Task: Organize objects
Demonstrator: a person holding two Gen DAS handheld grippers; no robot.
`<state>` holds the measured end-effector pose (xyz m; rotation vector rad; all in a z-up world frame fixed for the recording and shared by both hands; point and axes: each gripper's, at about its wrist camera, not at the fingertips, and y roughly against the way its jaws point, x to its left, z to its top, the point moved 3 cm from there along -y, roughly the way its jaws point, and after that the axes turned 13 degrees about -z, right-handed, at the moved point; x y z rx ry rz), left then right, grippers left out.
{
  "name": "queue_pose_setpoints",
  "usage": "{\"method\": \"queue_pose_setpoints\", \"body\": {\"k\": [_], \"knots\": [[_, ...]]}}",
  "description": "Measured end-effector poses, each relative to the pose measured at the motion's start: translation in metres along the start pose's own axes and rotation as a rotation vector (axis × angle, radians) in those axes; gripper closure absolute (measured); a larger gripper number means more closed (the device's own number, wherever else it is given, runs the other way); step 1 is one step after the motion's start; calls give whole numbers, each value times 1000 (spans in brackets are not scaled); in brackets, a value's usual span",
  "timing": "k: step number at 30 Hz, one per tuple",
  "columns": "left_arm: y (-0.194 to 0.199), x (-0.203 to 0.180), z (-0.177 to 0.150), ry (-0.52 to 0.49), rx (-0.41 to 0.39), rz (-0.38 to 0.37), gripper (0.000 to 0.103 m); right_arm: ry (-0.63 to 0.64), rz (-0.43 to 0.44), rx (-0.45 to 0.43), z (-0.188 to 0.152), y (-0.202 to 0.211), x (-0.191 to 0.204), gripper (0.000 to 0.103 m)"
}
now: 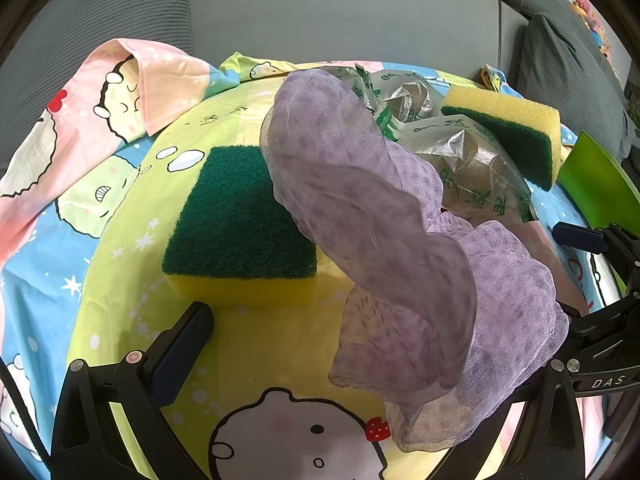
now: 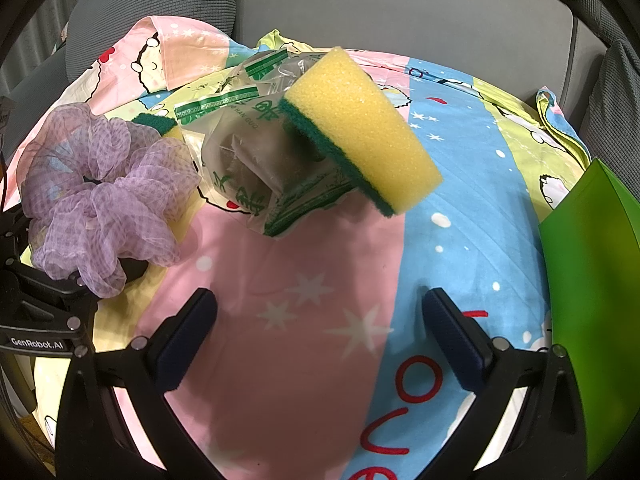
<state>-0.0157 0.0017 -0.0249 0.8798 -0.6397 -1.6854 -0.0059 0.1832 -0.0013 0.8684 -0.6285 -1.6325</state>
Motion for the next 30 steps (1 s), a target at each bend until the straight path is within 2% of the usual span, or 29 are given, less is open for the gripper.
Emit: {"method": "queue_pose_setpoints", "body": {"k": [30], "knots": [[0, 0, 1, -4, 1, -4, 0, -1, -5, 0, -2, 0, 2, 0]]}}
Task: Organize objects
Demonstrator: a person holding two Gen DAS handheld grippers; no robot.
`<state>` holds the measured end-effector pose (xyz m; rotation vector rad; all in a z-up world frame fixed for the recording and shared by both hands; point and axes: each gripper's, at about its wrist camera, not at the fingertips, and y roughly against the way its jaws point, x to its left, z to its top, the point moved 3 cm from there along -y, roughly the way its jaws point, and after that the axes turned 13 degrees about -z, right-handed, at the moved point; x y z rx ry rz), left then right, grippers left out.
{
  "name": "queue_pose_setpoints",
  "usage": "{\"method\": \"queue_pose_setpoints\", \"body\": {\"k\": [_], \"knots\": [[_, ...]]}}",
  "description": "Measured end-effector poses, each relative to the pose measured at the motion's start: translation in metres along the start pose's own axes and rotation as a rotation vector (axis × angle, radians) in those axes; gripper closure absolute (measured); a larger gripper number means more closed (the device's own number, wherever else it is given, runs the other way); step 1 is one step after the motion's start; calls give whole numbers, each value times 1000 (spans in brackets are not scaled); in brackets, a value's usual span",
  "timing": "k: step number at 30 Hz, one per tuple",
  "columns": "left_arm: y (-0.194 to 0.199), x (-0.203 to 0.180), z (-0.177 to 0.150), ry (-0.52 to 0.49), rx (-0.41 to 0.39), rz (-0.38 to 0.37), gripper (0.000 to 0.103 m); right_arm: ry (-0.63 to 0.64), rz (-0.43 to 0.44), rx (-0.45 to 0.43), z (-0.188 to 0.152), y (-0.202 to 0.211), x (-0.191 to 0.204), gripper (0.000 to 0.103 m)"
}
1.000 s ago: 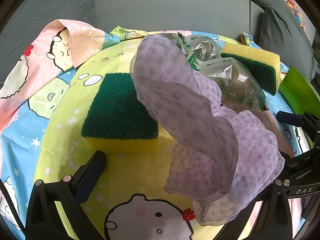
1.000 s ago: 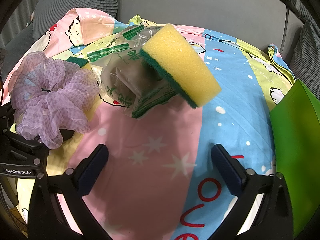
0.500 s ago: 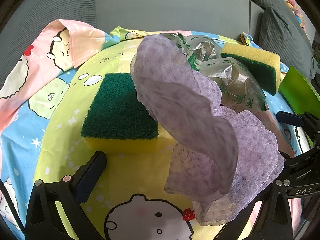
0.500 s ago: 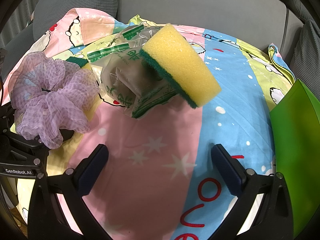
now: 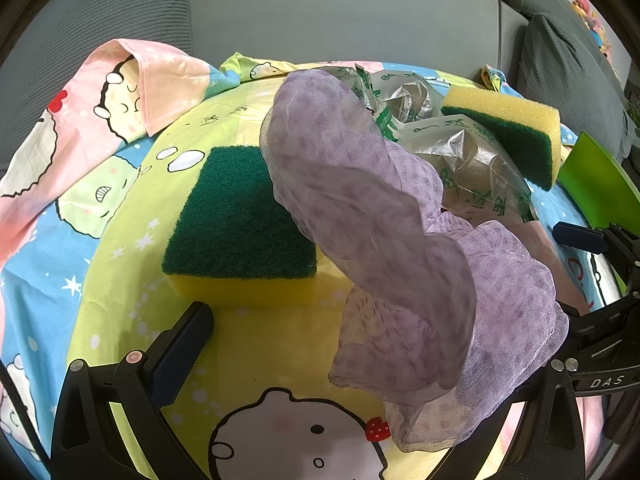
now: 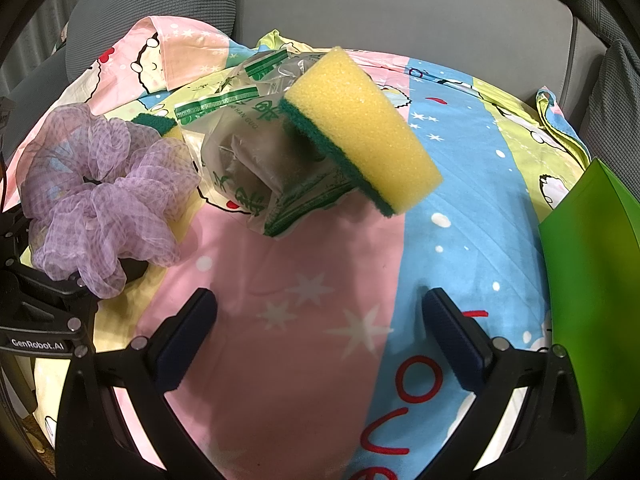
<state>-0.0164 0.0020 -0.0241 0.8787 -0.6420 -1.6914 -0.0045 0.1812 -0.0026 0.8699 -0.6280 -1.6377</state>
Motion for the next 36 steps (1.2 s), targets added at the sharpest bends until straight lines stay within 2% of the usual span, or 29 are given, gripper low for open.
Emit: {"method": "queue_pose_setpoints", "body": {"k": [9, 12, 15, 17, 19, 24, 25, 27, 29, 31, 33, 36], "knots": [[-1, 3, 1, 10, 2, -8, 0, -24, -12, 13, 3, -3, 1, 0], [-4, 1, 4, 3, 15, 15, 0, -53, -23, 33, 4, -2, 2, 1], [-4, 2, 5, 9, 25, 6, 0, -110, -88, 81, 5, 3, -2, 8], [-4, 1, 6, -23, 74, -12, 0, -117, -113, 89, 6, 13, -2, 17], [1, 7, 5, 19, 109, -28, 0, -133, -103, 60, 9, 31, -3, 17], [31, 28, 7, 177, 82, -71, 0, -267, -75, -13, 23, 83, -9, 16], [37, 31, 7, 199, 66, -69, 0, -313, -59, -32, 26, 92, -12, 16], [54, 36, 9, 233, 8, -88, 0, -429, 30, -75, 34, 111, -16, 16], [70, 36, 10, 253, -54, -149, 0, -540, 162, -113, 40, 121, -19, 15], [81, 36, 13, 277, -96, -229, 0, -580, 246, -120, 45, 121, -15, 16], [85, 38, 14, 312, -109, -301, 0, -558, 257, -103, 49, 115, -5, 16], [84, 39, 16, 339, -102, -339, 0, -522, 248, -55, 54, 99, 11, 16]]}}
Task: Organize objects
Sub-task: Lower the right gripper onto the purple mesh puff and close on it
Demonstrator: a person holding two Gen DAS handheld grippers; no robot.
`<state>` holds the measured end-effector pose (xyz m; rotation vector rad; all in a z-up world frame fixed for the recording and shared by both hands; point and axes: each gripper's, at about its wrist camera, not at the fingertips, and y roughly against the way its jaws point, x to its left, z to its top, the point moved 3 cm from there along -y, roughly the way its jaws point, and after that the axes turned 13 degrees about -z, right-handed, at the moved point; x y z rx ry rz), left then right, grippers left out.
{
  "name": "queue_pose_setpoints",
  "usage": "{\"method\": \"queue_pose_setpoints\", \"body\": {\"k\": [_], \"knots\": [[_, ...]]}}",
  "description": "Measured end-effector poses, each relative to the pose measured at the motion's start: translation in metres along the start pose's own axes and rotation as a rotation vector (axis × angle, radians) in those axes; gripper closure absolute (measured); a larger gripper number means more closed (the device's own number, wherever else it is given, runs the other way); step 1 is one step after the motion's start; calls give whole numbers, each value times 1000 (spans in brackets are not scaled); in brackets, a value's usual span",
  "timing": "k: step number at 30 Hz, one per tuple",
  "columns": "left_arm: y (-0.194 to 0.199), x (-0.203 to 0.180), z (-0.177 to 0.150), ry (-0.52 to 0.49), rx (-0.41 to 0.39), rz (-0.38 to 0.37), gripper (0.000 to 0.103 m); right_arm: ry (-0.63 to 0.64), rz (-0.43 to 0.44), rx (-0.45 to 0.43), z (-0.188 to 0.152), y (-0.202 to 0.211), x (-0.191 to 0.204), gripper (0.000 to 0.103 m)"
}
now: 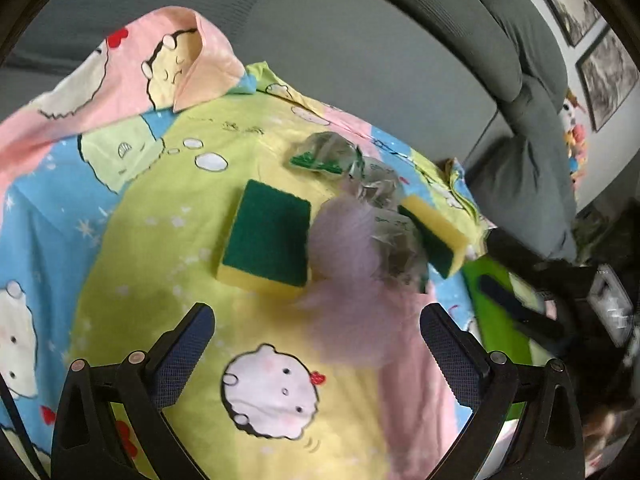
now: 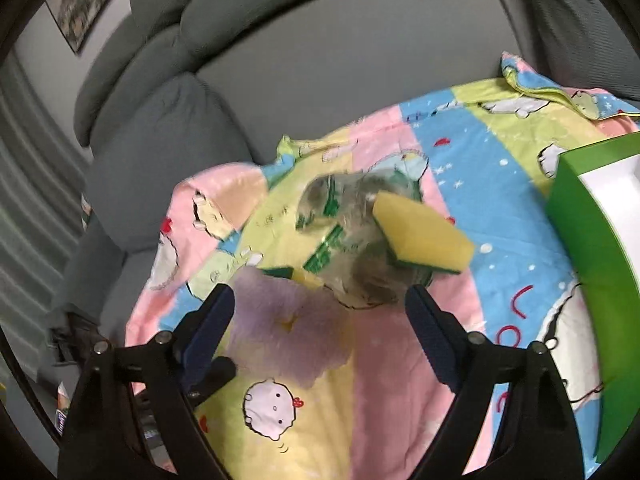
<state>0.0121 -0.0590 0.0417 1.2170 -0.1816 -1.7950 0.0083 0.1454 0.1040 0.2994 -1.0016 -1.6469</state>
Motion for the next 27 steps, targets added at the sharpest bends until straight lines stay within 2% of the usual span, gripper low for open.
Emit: {"method": "queue_pose_setpoints", "body": {"k": [2, 5, 8, 12, 16, 18, 20, 21, 23, 27], "knots": [[-1, -2, -1, -15, 4, 18, 1, -18, 22, 58, -4, -14, 3, 18], [-7, -1, -5, -26, 35, 36, 21, -34, 25, 116, -14, -31, 6, 24], [-10, 5, -10, 0, 62, 24, 30, -3, 0, 159, -23, -47, 14, 27], [-18, 14, -16, 24, 90, 47, 31, 0, 10, 202, -31, -62, 21, 28], [-29, 22, -22, 53, 132, 69, 33, -10, 32, 248, -39, -76, 26, 33], [-33, 23, -24, 61, 145, 70, 41, -17, 38, 281, -44, -85, 28, 38], [-34, 21, -25, 48, 142, 81, 44, -14, 38, 318, -49, -94, 31, 48], [-35, 20, -25, 38, 139, 89, 50, -9, 38, 325, -51, -97, 32, 52], [-36, 20, -26, 30, 142, 97, 58, -7, 40, 333, -54, -101, 33, 70], [-38, 14, -27, 10, 142, 93, 65, -23, 60, 366, -59, -106, 31, 81]]}}
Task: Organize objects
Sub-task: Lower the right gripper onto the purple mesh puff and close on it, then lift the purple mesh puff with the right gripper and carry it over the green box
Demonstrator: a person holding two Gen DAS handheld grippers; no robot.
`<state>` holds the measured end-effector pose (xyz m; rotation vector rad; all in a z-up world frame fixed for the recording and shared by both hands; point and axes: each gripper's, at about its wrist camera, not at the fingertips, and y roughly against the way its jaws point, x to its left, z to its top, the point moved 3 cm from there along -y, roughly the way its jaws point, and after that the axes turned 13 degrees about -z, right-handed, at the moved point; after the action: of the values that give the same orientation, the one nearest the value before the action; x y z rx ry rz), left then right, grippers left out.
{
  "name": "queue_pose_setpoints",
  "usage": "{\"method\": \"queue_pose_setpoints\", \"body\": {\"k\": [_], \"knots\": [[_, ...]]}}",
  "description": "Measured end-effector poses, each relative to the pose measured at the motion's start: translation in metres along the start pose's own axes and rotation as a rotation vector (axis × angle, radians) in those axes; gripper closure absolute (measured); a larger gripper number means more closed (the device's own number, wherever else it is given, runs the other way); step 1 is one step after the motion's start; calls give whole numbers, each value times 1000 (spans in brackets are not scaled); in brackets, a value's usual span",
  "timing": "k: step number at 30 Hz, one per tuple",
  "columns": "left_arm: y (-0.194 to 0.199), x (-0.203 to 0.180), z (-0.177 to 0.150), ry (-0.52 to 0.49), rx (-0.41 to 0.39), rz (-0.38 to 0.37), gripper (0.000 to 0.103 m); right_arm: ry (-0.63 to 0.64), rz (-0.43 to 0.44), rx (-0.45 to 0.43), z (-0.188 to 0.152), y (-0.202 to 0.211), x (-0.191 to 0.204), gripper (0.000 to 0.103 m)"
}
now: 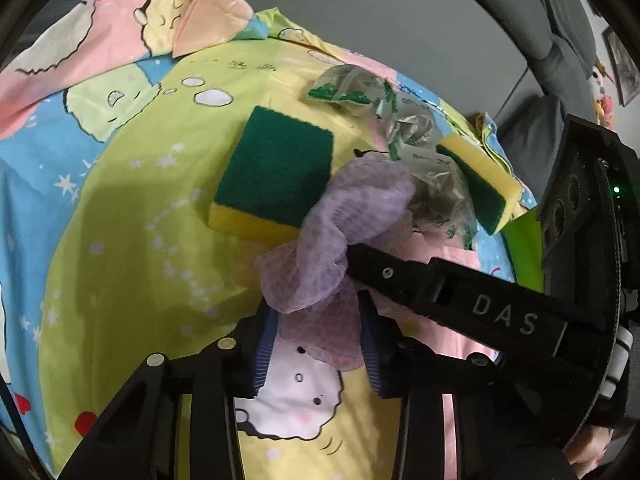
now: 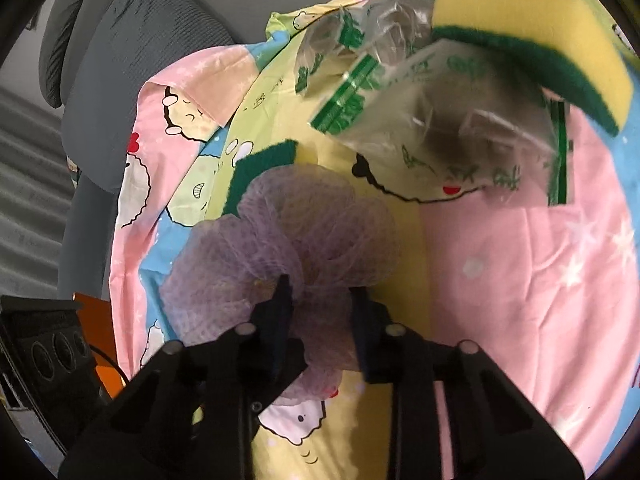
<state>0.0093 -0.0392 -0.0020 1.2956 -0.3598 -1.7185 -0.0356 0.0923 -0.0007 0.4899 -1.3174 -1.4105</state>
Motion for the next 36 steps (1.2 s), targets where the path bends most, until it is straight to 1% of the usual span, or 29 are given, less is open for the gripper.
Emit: {"method": "queue_pose_setpoints", "body": {"k": [2, 6, 8, 12, 17, 23, 25, 27, 32, 36], "knots": [[2, -6, 0, -13, -10, 2, 66, 0, 14, -7, -1, 2, 0, 85], [12, -22, -1, -76, -43, -5, 66, 9, 32, -63, -4, 20, 0, 87], [19, -31, -1, -106, -70, -15, 66, 18, 39, -102, -5, 33, 0, 88], [24, -45, 0, -134, -102, -35, 66, 24, 51, -160, -5, 53, -1, 88], [29, -64, 1, -195, -138, -46, 66, 17, 60, -214, -5, 73, -6, 88], [39, -84, -2, -240, -169, -76, 66, 23, 65, -279, -8, 98, -12, 88], [45, -94, -3, -269, -191, -86, 66, 17, 75, -299, -10, 109, -15, 87], [48, -106, -4, -307, -210, -91, 66, 24, 90, -338, -13, 124, -17, 88], [47, -131, -6, -379, -222, -116, 66, 27, 125, -403, -15, 150, -26, 87], [44, -145, -8, -414, -222, -129, 66, 12, 103, -441, -15, 162, -38, 87]]}}
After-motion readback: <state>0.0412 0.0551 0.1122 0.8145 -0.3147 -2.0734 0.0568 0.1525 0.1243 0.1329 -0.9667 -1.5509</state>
